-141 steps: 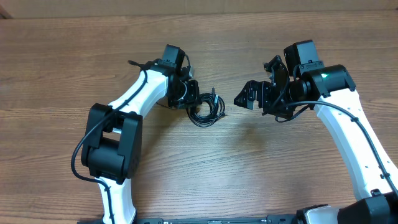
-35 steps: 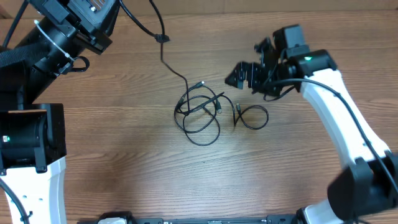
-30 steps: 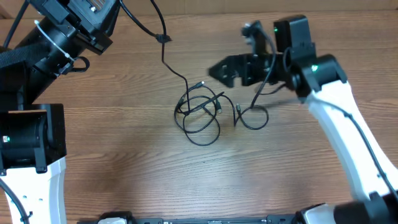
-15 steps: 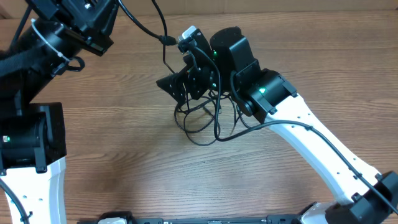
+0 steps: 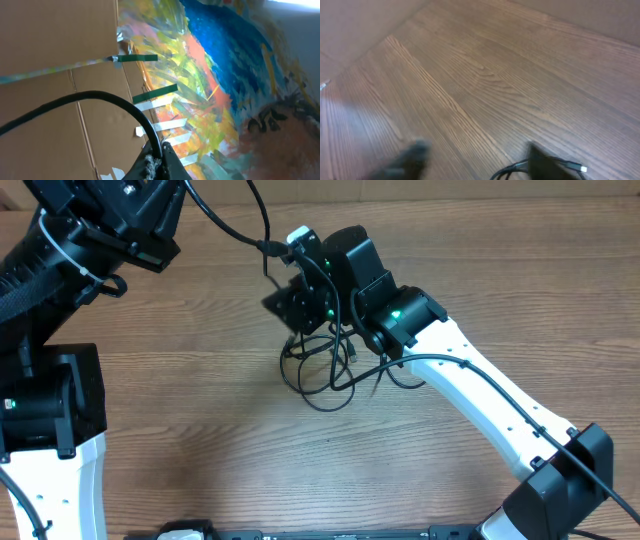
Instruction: Untangle cables
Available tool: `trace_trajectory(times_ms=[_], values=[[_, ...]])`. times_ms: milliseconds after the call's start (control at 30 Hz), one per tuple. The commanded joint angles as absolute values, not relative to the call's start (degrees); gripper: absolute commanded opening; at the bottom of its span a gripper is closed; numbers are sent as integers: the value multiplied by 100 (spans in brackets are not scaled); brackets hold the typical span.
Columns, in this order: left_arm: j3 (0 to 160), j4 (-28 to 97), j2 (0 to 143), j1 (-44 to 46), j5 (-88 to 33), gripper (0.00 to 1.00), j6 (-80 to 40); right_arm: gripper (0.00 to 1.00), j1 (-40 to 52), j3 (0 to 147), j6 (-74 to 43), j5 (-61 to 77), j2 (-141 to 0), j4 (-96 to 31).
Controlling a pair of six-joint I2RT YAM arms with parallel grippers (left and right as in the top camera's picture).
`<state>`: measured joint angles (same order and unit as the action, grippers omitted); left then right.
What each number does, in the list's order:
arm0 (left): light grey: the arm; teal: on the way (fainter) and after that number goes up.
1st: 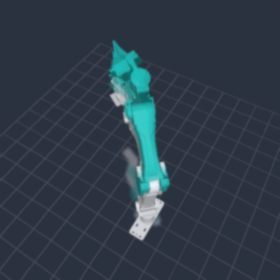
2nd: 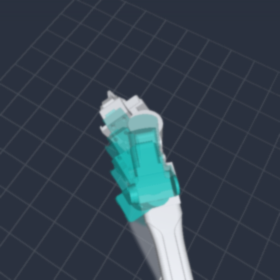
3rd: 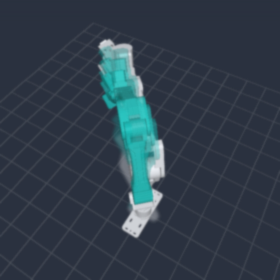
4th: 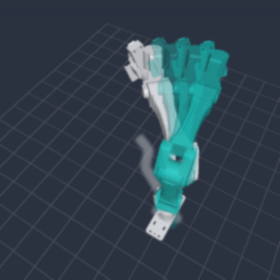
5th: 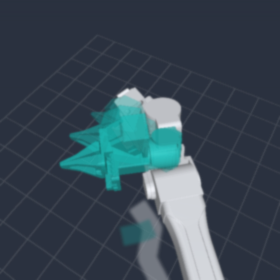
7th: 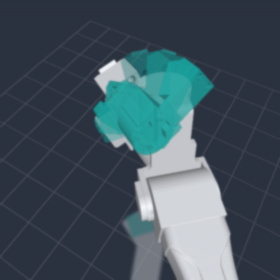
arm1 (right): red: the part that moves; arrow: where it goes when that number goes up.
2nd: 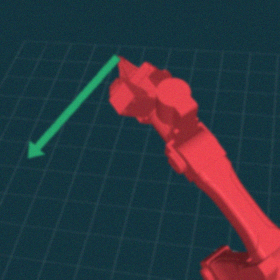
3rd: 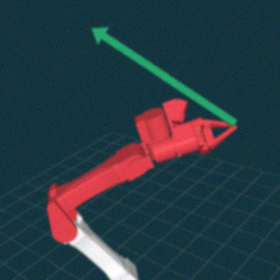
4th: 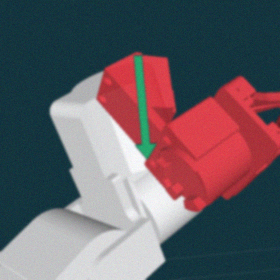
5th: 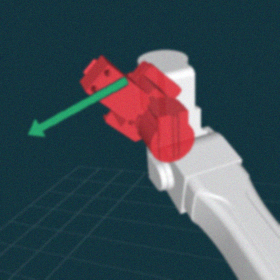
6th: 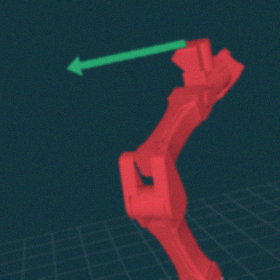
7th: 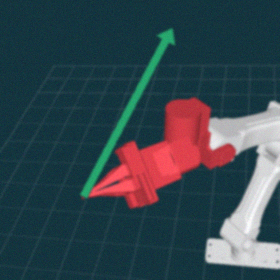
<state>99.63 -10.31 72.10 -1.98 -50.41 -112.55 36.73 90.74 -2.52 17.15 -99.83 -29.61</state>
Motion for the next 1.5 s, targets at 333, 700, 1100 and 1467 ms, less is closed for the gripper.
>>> trace_trajectory(times_ms=[333,700,1100,1467], values=[[10033,1822,7157,-582,-4268,6,-9476,4,3625,9115,-2550,1673,-8770,-2967],[10033,4045,7157,-609,-3210,55,-6300,4,3096,9115,-4716,1675,-7559,-2456],[10033,5732,7161,-593,-2969,79,-3791,4,2510,9115,-6825,2086,-7218,-1887],[10033,5990,7161,-373,-4899,79,-2246,4,2510,9115,-7996,2364,-7223,108]])
